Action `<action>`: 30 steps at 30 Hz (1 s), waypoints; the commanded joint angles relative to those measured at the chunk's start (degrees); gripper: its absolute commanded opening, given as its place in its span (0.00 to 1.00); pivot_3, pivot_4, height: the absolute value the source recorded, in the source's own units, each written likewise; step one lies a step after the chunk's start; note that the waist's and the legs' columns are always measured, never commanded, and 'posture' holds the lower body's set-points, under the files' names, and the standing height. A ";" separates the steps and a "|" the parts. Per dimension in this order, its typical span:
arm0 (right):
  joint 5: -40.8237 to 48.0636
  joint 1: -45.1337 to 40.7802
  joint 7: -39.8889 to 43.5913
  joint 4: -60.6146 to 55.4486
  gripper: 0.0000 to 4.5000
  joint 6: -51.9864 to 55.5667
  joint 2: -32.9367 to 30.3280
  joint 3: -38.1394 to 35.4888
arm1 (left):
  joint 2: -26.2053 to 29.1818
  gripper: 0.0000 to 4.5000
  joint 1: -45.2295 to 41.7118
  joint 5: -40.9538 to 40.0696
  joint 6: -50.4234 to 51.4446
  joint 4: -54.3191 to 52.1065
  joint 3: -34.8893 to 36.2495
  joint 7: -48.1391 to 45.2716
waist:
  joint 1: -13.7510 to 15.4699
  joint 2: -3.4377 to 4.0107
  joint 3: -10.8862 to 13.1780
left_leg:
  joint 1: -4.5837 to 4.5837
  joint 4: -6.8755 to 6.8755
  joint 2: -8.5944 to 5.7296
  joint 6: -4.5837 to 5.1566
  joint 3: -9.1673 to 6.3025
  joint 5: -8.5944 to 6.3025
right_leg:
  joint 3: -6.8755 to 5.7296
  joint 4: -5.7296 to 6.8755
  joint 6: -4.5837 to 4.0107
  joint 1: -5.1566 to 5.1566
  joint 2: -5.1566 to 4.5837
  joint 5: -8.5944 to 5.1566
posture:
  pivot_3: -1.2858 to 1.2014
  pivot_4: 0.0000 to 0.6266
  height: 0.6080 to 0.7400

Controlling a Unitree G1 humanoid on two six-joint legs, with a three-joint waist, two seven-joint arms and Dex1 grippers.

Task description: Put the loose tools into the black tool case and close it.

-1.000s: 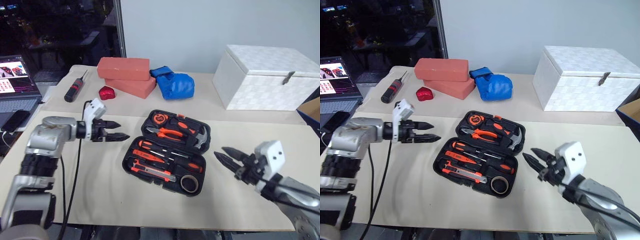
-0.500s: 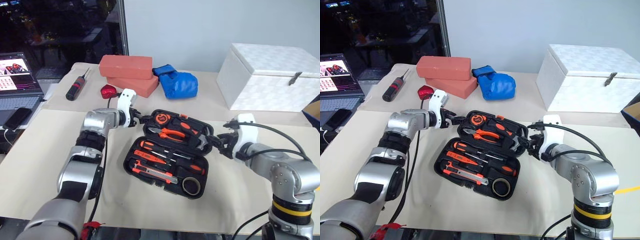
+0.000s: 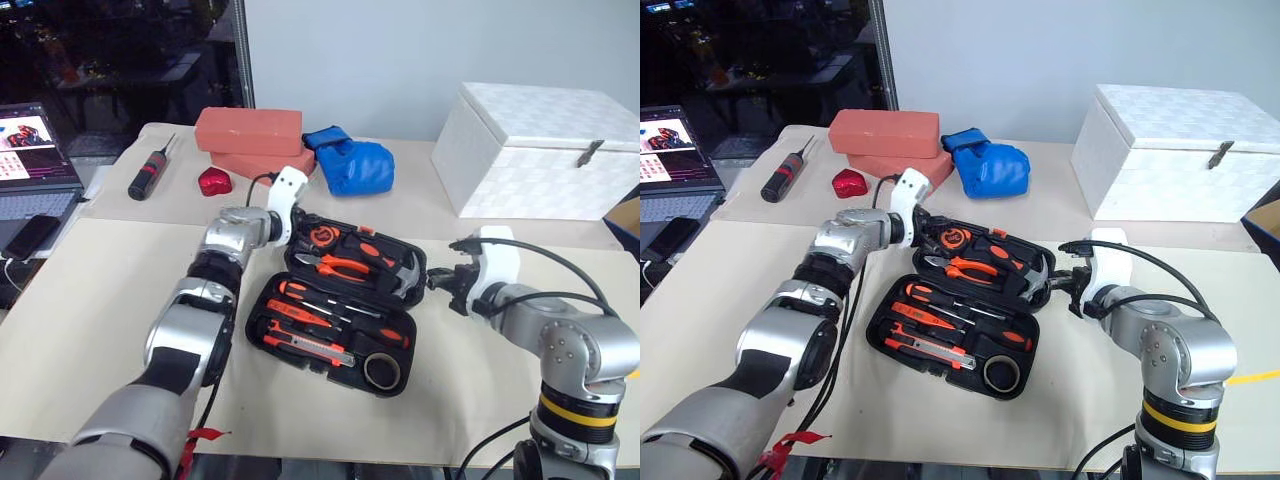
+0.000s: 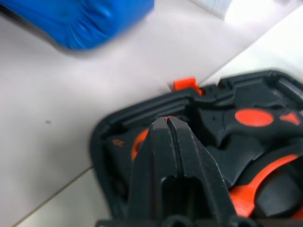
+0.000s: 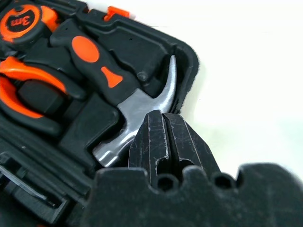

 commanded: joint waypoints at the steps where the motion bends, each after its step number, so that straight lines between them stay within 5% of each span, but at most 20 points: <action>1: -1.16 -1.40 -0.07 -0.42 0.00 -0.30 -0.33 -0.54 | -1.11 0.00 -1.89 3.47 -0.90 5.09 -1.83 0.95 | -0.06 0.00 0.00 | 0.00 0.00 0.00 0.00 0.00 0.00 | 0.00 0.00 0.00 0.00 0.00 0.00 | 0.52 0.24 1.00; 10: -1.59 -1.55 2.49 0.90 0.00 -0.07 -1.95 0.67 | 2.92 0.00 -3.35 -1.89 -0.45 1.51 4.96 -5.31 | -0.38 0.19 -0.06 | 0.07 0.00 0.01 0.00 -0.05 0.01 | 0.00 0.07 0.04 0.01 0.04 -0.02 | 0.52 0.24 1.00; 11: -1.55 -1.63 3.18 1.51 0.13 -0.25 -2.52 0.91 | 3.98 0.12 -3.70 -2.47 1.43 0.62 5.44 -6.72 | -0.45 0.19 -0.06 | 0.06 0.00 0.01 0.00 -0.05 0.02 | 0.00 0.07 0.04 0.00 0.04 -0.01 | 0.52 0.24 1.00; 18: -2.01 -3.65 5.30 7.65 0.62 -0.33 -3.00 2.61 | 8.84 0.62 -3.46 -2.37 9.85 -2.64 5.21 -11.05 | -0.46 0.20 -0.06 | 0.03 -0.01 0.00 0.00 -0.06 0.01 | 0.00 0.03 0.02 0.00 0.03 0.00 | 0.52 0.24 1.00; 23: -2.28 -5.46 6.32 12.51 0.62 -1.23 -2.35 2.98 | 9.64 0.62 -3.21 -1.64 14.98 -1.22 4.26 -12.34 | -0.40 0.21 -0.05 | 0.03 -0.01 0.00 0.00 -0.07 0.01 | -0.01 0.05 0.02 0.00 0.03 -0.01 | 0.52 0.24 1.00; 25: -2.67 -5.81 6.60 14.14 0.50 -1.77 -2.27 3.35 | 9.04 0.63 -2.86 -1.26 14.61 -0.71 3.85 -12.19 | -0.32 0.21 -0.05 | 0.03 -0.01 0.00 0.00 -0.07 0.01 | -0.02 0.04 0.02 0.00 0.03 -0.01 | 0.52 0.24 1.00; 28: -2.69 -5.99 7.34 16.69 0.32 -2.28 -1.54 2.91 | 7.44 0.49 -2.74 -0.81 13.47 0.60 3.15 -12.20 | -0.29 0.21 -0.05 | 0.02 -0.01 0.00 0.00 -0.07 0.01 | -0.01 0.03 0.01 0.01 0.03 0.00 | 0.52 0.24 1.00; 30: -2.48 -6.05 7.71 17.32 0.15 -2.25 -1.24 2.60 | 7.11 0.30 -2.80 -0.54 13.17 1.21 3.21 -12.08 | -0.27 0.21 -0.05 | 0.03 -0.01 0.00 0.00 -0.07 0.01 | -0.02 0.04 0.01 0.02 0.03 0.00 | 0.52 0.24 1.00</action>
